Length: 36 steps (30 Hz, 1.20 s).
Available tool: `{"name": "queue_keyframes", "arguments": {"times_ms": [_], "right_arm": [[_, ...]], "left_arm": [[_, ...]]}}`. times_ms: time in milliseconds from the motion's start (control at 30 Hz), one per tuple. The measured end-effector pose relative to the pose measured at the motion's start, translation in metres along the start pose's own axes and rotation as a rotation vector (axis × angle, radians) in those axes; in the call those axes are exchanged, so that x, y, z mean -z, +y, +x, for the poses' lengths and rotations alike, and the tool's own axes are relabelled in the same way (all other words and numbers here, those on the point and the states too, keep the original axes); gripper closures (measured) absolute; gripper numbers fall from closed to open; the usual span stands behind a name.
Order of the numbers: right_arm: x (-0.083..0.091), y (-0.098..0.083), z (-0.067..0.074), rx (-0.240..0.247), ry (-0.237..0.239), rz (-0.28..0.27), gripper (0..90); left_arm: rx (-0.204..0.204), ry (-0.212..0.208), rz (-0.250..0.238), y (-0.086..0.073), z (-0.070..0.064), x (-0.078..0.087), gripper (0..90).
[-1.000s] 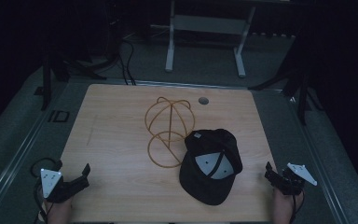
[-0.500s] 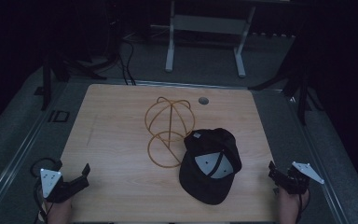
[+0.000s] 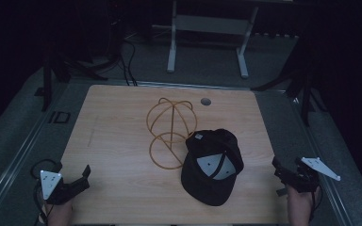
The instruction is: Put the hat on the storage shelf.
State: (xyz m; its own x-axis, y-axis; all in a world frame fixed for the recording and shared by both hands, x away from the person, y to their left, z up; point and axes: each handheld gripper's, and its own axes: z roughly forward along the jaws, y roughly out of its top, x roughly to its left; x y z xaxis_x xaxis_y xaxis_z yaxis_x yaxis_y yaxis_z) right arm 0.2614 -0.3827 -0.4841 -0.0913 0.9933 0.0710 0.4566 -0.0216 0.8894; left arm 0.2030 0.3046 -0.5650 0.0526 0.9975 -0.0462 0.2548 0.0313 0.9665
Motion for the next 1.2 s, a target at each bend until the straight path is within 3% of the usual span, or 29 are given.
{"name": "queue_keyframes", "arguments": {"times_ms": [33, 67, 100, 133, 233, 267, 333, 467, 567, 733, 833, 1000, 1100, 1200], "right_arm": [[0.005, 0.009, 0.009, 0.005, 0.047, -0.009, 13.5], [0.005, 0.009, 0.009, 0.005, 0.047, -0.009, 13.5], [0.01, 0.018, 0.018, 0.022, 0.089, -0.012, 13.5], [0.01, 0.018, 0.018, 0.022, 0.089, -0.012, 13.5], [0.022, 0.037, 0.036, 0.054, 0.15, -0.058, 13.4], [0.022, 0.037, 0.036, 0.054, 0.15, -0.058, 13.4], [0.029, 0.051, 0.047, 0.085, 0.194, -0.068, 13.5], [0.033, 0.062, 0.058, 0.119, 0.231, -0.072, 13.5], [0.033, 0.073, 0.07, 0.149, 0.285, -0.055, 13.5], [0.03, 0.08, 0.083, 0.19, 0.336, -0.011, 13.6], [0.023, 0.082, 0.095, 0.207, 0.382, 0.005, 12.5], [0.014, 0.078, 0.107, 0.224, 0.408, 0.033, 10.7], [0.003, 0.071, 0.116, 0.266, 0.378, 0.068, 13.7], [-0.004, 0.069, 0.119, 0.269, 0.37, 0.085, 15.0]], "left_arm": [[0.0, 0.0, 0.001, 0.0, 0.0, 0.0, 2.2], [-0.003, 0.0, 0.005, 0.0, 0.0, 0.0, 2.2], [-0.003, -0.001, 0.005, 0.0, 0.0, 0.0, 2.2], [-0.004, 0.0, 0.008, 0.0, 0.0, 0.0, 2.2], [-0.004, 0.008, 0.014, 0.001, -0.001, 0.0, 2.2], [-0.007, 0.016, 0.022, 0.001, -0.001, 0.001, 2.2], [-0.008, 0.023, 0.023, 0.002, -0.001, 0.002, 2.2], [-0.01, -0.019, 0.023, 0.003, -0.004, 0.003, 2.8], [-0.067, -0.028, 0.029, 0.005, -0.013, 0.004, 2.8], [-0.089, -0.05, 0.034, 0.007, -0.019, 0.005, 2.8], [-0.113, -0.089, 0.012, 0.008, -0.025, 0.006, 2.8], [-0.086, -0.144, 0.028, 0.009, -0.031, 0.006, 2.8], [-0.089, -0.16, 0.051, 0.01, -0.038, 0.007, 2.8], [-0.104, -0.173, 0.059, 0.011, -0.043, 0.008, 2.8]]}}
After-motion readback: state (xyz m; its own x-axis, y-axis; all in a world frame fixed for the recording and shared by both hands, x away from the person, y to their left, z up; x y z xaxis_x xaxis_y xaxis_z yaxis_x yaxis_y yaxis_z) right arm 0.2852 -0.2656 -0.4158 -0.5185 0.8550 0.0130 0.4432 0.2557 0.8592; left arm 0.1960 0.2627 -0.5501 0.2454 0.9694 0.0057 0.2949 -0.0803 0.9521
